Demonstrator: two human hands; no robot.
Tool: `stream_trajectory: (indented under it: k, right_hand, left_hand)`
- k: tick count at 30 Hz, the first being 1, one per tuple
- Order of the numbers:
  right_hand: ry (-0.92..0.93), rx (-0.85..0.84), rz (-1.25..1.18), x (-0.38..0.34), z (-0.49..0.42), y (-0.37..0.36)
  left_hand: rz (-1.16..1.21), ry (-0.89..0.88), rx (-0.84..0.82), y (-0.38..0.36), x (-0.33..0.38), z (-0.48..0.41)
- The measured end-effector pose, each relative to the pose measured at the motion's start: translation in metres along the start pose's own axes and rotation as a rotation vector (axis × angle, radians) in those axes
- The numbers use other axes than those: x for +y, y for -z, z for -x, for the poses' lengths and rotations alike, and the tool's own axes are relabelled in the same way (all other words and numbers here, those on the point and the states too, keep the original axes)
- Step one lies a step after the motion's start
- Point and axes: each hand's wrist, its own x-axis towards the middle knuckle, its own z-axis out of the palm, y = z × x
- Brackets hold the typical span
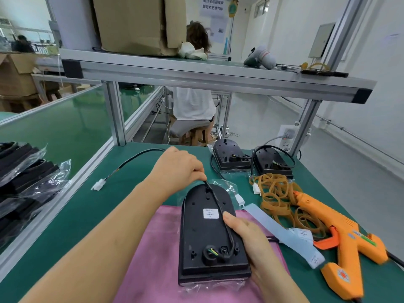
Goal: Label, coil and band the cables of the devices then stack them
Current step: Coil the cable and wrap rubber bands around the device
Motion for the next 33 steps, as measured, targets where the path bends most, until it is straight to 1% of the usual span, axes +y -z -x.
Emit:
stream_trajectory:
  k: [4, 8, 10, 13, 15, 18, 20, 25, 27, 31, 33]
  right_hand:
    - [0.020, 0.029, -0.037, 0.000, -0.004, -0.002]
    - [0.024, 0.102, -0.080, -0.009, -0.013, -0.002]
    - [0.012, 0.125, -0.117, -0.016, -0.019, -0.002]
    - [0.011, 0.134, -0.159, -0.025, -0.027, -0.004]
    - [0.010, 0.124, -0.160, -0.030, -0.030, -0.007]
    - [0.002, 0.118, -0.121, -0.031, -0.035, -0.009]
    - [0.005, 0.100, -0.093, -0.031, -0.037, -0.011]
    - [0.044, 0.083, -0.067, -0.031, -0.042, -0.015]
    - [0.065, 0.080, -0.057, -0.032, -0.042, -0.016]
    - [0.072, 0.084, -0.067, -0.036, -0.043, -0.017]
    - [0.066, 0.082, -0.078, -0.038, -0.042, -0.018]
  left_hand:
    - [0.136, 0.133, -0.140, 0.004, 0.004, 0.001]
    - [0.290, 0.230, -0.259, 0.016, 0.001, 0.001]
    - [0.459, 0.315, -0.313, 0.020, -0.003, -0.001]
    - [0.831, 0.468, -0.442, 0.024, -0.005, -0.001]
    - [0.947, 0.499, -0.531, 0.027, -0.006, 0.000]
    - [1.028, 0.501, -0.653, 0.036, -0.010, 0.004]
    - [1.075, 0.502, -0.697, 0.041, -0.011, 0.009]
    - [1.236, 0.473, -0.748, 0.046, -0.008, 0.022]
    - [1.329, 0.480, -0.741, 0.047, -0.006, 0.026]
    - [1.541, 0.600, -0.607, 0.044, 0.003, 0.033]
    - [1.512, 0.606, -0.519, 0.039, 0.006, 0.036]
